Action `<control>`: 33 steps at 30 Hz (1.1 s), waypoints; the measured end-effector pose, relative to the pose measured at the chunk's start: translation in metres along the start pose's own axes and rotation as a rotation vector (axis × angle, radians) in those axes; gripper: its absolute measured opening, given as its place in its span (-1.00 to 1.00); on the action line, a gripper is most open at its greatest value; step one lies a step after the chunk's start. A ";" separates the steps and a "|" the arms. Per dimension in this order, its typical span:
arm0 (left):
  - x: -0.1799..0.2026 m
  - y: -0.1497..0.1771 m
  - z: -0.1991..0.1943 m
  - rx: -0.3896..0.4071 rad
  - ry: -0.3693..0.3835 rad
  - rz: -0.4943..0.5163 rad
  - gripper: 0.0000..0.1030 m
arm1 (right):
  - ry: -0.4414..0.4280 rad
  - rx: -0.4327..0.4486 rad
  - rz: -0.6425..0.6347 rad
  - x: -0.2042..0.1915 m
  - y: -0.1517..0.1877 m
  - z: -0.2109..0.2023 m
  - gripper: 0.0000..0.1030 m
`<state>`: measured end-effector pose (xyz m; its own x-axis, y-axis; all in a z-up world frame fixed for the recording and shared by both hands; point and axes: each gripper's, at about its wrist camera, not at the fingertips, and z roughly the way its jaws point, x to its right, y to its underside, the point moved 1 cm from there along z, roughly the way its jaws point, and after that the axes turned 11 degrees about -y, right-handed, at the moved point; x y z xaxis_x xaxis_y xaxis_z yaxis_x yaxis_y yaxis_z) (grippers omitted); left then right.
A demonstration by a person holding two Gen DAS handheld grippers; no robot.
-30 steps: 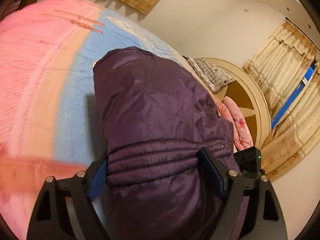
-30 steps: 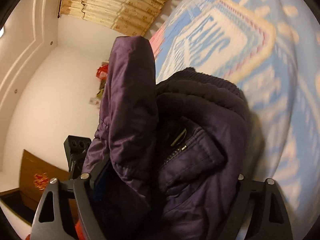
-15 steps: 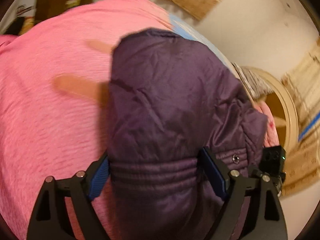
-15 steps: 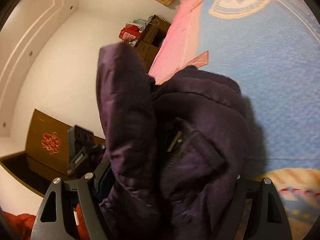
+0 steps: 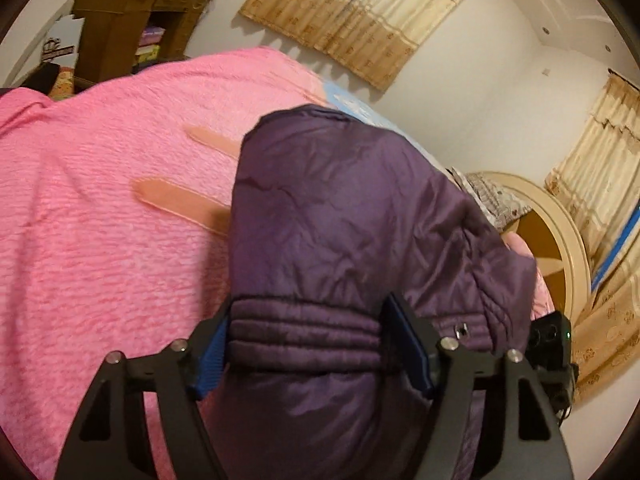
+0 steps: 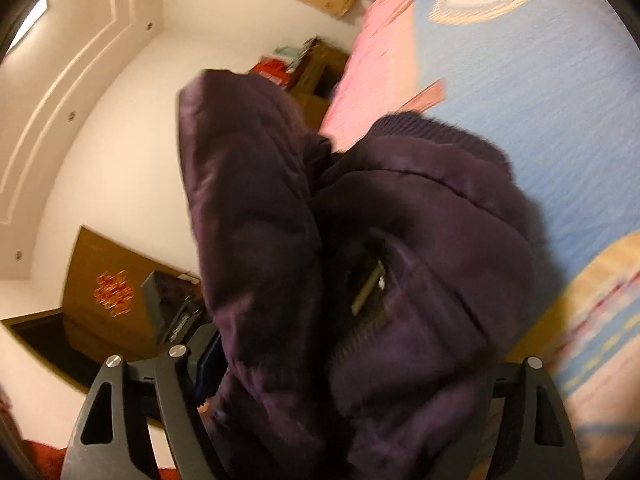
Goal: Fold large clothes
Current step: 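Lift the folded jacket bundle off the bed with both grippers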
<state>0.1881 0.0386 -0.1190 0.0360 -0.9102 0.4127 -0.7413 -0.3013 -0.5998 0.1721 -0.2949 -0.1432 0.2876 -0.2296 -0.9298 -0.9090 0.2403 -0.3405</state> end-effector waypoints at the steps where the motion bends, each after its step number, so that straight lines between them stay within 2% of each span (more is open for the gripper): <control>1: -0.004 -0.004 -0.005 0.005 -0.014 -0.008 0.44 | -0.012 -0.013 -0.004 -0.006 0.002 0.008 0.57; 8: -0.035 -0.020 -0.040 0.067 -0.096 -0.070 0.44 | -0.149 -0.089 -0.034 -0.040 -0.002 0.066 0.57; 14: -0.066 -0.037 -0.075 0.192 -0.233 -0.107 0.44 | -0.247 -0.207 -0.105 -0.075 -0.011 0.141 0.57; 16: -0.076 -0.035 -0.079 0.210 -0.277 -0.120 0.44 | -0.271 -0.232 -0.096 -0.076 -0.012 0.159 0.57; 18: -0.082 -0.034 -0.074 0.207 -0.313 -0.130 0.44 | -0.291 -0.220 -0.104 -0.070 -0.015 0.176 0.57; 21: -0.091 -0.027 -0.064 0.185 -0.325 -0.151 0.44 | -0.292 -0.226 -0.073 -0.061 -0.013 0.183 0.57; 23: -0.099 -0.020 -0.062 0.165 -0.315 -0.166 0.44 | -0.273 -0.227 -0.066 -0.055 -0.024 0.199 0.57; 26: -0.108 -0.019 -0.062 0.152 -0.293 -0.176 0.44 | -0.249 -0.227 -0.076 -0.054 -0.028 0.201 0.57; 31: -0.112 -0.022 -0.068 0.162 -0.254 -0.181 0.44 | -0.229 -0.222 -0.112 -0.063 -0.034 0.200 0.58; 33: -0.112 -0.022 -0.067 0.163 -0.233 -0.188 0.44 | -0.213 -0.222 -0.137 -0.077 -0.026 0.199 0.58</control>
<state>0.1556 0.1668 -0.1058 0.3283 -0.8692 0.3698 -0.5912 -0.4944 -0.6372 0.2338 -0.0956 -0.0902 0.4471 -0.0374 -0.8937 -0.8942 0.0044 -0.4476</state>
